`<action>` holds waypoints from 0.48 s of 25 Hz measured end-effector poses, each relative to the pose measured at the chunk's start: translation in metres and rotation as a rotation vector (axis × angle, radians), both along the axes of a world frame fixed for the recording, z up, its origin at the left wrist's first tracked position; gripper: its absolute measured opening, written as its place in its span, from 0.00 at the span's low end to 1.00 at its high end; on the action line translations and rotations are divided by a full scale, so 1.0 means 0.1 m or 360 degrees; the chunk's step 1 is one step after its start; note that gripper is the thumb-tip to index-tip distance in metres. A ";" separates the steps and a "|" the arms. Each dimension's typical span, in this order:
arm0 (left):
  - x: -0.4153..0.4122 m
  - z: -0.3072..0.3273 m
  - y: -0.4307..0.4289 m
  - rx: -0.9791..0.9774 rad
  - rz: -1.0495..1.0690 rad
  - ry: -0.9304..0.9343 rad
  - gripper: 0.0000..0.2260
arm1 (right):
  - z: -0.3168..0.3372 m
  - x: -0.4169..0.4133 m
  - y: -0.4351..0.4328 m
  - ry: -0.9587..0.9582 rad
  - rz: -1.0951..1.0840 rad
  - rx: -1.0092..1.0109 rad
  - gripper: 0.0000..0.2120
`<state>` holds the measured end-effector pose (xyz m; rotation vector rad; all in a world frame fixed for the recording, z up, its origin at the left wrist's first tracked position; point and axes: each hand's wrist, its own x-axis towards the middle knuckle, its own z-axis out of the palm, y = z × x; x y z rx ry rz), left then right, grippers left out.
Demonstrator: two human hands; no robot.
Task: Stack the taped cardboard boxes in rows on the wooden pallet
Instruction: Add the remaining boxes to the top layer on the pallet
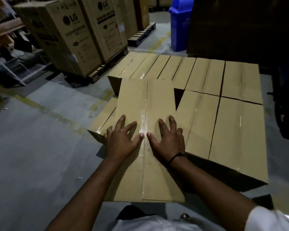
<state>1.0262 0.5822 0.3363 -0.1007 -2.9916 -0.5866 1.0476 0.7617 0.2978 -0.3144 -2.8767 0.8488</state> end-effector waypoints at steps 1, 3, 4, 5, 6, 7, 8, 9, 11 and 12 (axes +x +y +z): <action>-0.19 -0.04 -0.04 0.0010 -0.0017 -0.0011 0.27 | -0.05 -0.15 -0.03 -0.0005 0.0003 0.0000 0.37; -0.60 -0.12 -0.13 -0.0016 -0.0044 -0.0039 0.27 | -0.19 -0.49 -0.13 -0.0046 -0.0021 -0.0030 0.37; -0.87 -0.19 -0.19 -0.0051 -0.0084 -0.0049 0.27 | -0.27 -0.73 -0.20 -0.0066 -0.0058 -0.0062 0.37; -1.12 -0.28 -0.25 -0.0076 -0.0130 -0.0061 0.28 | -0.35 -0.95 -0.26 -0.0088 -0.0098 -0.0080 0.37; -1.36 -0.38 -0.30 -0.0074 -0.0175 -0.0072 0.28 | -0.43 -1.14 -0.30 -0.0110 -0.0126 -0.0066 0.37; -1.64 -0.49 -0.35 -0.0059 -0.0232 -0.0105 0.28 | -0.53 -1.36 -0.35 -0.0142 -0.0154 -0.0057 0.37; -1.89 -0.62 -0.38 -0.0050 -0.0290 -0.0168 0.28 | -0.64 -1.53 -0.39 -0.0189 -0.0186 -0.0050 0.38; -2.16 -0.78 -0.40 -0.0038 -0.0342 -0.0246 0.28 | -0.77 -1.73 -0.41 -0.0249 -0.0226 -0.0045 0.38; -2.56 -1.09 -0.40 -0.0002 -0.0432 -0.0362 0.29 | -1.02 -2.01 -0.40 -0.0339 -0.0307 -0.0020 0.39; -2.73 -1.25 -0.38 0.0017 -0.0511 -0.0410 0.30 | -1.13 -2.14 -0.37 -0.0376 -0.0355 -0.0003 0.40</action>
